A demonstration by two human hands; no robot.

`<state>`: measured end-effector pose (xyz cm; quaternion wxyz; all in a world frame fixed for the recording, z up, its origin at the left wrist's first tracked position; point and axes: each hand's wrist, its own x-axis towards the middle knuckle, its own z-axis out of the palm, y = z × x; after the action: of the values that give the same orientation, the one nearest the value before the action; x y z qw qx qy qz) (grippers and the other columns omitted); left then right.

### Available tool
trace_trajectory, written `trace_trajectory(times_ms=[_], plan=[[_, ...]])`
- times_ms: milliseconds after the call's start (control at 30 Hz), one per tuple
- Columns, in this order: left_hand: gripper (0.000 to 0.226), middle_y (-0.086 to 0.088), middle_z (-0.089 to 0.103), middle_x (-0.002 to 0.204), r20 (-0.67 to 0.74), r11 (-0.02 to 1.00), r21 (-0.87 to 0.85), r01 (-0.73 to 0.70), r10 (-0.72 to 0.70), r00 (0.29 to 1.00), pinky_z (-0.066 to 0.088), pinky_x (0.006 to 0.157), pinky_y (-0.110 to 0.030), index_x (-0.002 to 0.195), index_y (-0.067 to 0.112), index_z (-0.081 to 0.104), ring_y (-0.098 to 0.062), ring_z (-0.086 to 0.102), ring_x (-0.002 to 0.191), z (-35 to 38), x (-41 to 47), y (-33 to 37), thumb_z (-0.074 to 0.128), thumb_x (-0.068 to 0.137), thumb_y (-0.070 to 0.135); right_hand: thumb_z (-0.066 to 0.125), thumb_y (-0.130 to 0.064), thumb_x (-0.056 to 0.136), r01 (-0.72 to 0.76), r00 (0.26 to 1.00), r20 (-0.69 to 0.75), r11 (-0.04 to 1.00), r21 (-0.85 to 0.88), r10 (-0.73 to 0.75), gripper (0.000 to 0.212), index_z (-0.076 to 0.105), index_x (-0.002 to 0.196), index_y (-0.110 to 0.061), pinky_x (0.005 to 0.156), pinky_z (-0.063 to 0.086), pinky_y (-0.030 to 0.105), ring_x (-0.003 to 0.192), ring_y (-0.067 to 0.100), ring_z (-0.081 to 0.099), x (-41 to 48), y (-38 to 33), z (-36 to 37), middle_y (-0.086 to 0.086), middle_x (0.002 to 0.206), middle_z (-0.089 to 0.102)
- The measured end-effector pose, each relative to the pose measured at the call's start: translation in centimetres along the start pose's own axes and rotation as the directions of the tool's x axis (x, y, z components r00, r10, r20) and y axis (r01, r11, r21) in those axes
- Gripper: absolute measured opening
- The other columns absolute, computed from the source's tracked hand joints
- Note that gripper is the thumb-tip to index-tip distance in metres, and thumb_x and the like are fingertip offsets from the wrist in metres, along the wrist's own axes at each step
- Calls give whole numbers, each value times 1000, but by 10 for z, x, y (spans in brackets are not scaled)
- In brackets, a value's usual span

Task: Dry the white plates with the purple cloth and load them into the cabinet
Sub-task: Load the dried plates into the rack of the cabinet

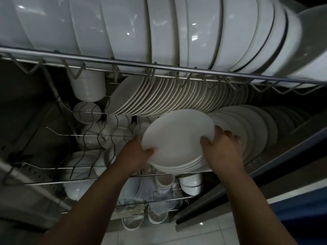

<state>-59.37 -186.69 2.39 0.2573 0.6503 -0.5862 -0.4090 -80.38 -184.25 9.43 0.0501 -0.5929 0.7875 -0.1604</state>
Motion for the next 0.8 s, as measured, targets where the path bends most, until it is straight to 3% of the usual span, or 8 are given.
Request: trace_trajectory(times_ms=[133, 233, 333, 467, 567, 667, 800], plan=[[52, -12, 59, 130, -51, 995, 98, -36, 41, 998, 39, 82, -24, 133, 8, 49, -27, 57, 115, 2, -1, 2, 65, 89, 31, 51, -34, 93, 28, 998, -51, 999, 24, -27, 50, 48, 134, -6, 99, 23, 36, 115, 37, 43, -9, 3, 8, 21, 125, 54], [52, -14, 57, 133, -52, 989, 140, -44, 51, 997, 41, 90, -28, 135, 6, 49, -28, 55, 118, 3, -2, 2, 63, 91, 31, 56, -35, 92, 60, 987, -157, 994, 90, -46, 53, 48, 138, -10, 105, 28, 32, 124, 25, 26, -13, 6, 10, 16, 140, 34], [53, -14, 56, 135, -47, 986, 162, -45, 54, 997, 42, 93, -29, 135, 6, 51, -27, 54, 119, 1, 0, 0, 63, 90, 32, 55, -39, 90, 82, 983, -173, 992, 93, -65, 52, 52, 136, -14, 102, 36, 32, 125, 20, 30, -14, 10, 13, 13, 135, 44], [64, -12, 44, 147, -32, 990, 140, -25, 30, 999, 38, 106, -32, 143, 5, 42, -25, 46, 131, 1, -1, 2, 65, 90, 31, 55, -55, 86, -86, 981, -174, 996, 29, 90, 63, 45, 139, -21, 102, 30, 42, 123, 37, 33, -25, 5, 7, 17, 137, 39], [65, -12, 42, 149, -43, 992, 129, -12, 18, 999, 35, 108, -30, 144, 5, 40, -25, 43, 133, 2, -2, 4, 66, 89, 29, 57, -63, 82, -235, 968, -48, 961, 148, 245, 82, 28, 146, -19, 105, 30, 48, 128, 43, 30, -29, 1, -1, 19, 144, 27], [62, -13, 46, 145, -74, 997, 78, -12, 17, 997, 36, 104, -29, 142, 5, 44, -26, 46, 130, 7, -6, 7, 67, 89, 25, 64, -55, 81, -285, 957, 48, 905, 316, 285, 83, 26, 146, -19, 107, 34, 50, 130, 42, 32, -24, 2, -4, 16, 145, 23], [61, -16, 48, 143, -84, 1000, -19, -13, 11, 996, 39, 105, -32, 139, 2, 47, -27, 49, 127, 16, -5, 12, 70, 87, 22, 68, -41, 81, -318, 942, 36, 852, 415, 334, 76, 34, 144, -17, 105, 38, 51, 130, 40, 34, -18, 4, -9, 14, 145, 28]])
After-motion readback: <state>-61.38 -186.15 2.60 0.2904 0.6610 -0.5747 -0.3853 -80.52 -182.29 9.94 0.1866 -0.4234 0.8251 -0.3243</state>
